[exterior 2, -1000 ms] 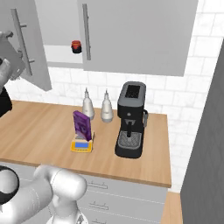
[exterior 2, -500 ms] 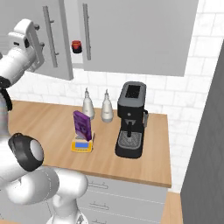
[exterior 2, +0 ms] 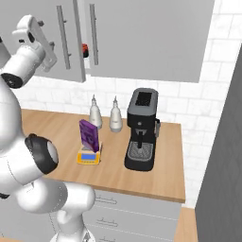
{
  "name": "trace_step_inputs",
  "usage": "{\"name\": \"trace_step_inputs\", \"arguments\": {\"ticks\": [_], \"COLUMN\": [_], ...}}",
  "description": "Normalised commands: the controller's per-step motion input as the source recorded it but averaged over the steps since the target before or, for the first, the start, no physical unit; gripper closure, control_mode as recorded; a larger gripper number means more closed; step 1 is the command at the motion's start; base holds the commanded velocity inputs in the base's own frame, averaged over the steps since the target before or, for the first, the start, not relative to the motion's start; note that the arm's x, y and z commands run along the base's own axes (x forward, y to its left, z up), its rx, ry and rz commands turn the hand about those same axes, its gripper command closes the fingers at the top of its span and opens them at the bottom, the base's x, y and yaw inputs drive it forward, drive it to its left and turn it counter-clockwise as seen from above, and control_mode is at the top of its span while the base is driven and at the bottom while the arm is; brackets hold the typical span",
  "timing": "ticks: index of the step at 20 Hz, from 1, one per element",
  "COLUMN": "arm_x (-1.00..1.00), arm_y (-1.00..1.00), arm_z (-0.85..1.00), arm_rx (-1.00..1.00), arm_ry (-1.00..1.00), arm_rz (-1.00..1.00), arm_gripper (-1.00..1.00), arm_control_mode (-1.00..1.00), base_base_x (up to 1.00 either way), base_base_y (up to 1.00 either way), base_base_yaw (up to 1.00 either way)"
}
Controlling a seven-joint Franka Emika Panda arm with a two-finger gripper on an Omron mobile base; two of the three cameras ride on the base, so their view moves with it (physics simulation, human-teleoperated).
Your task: Pick the cereal and place it on the digital scale for weighing, and close the cabinet.
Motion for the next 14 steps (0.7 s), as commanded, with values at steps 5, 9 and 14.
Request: {"name": "trace_step_inputs", "arguments": {"ticks": [5,9,14], "arm_x": [1.0,1.0,1.0], "arm_y": [-0.19,-0.06,0.0], "arm_z": [-1.0,-0.87,-0.51], "arm_rx": [-0.15,-0.04,0.0], "arm_ry": [-0.05,0.02,0.01], "arm_rz": [0.01,0.0,0.0], "arm_gripper": [-1.0,-1.0,-1.0], "arm_control_mode": [-1.0,-1.0,-1.0], "base_base_x": [0.0,0.0,0.0], "base_base_y": [0.0,0.0,0.0], "base_base_yaw": [0.0,0.0,0.0]}}
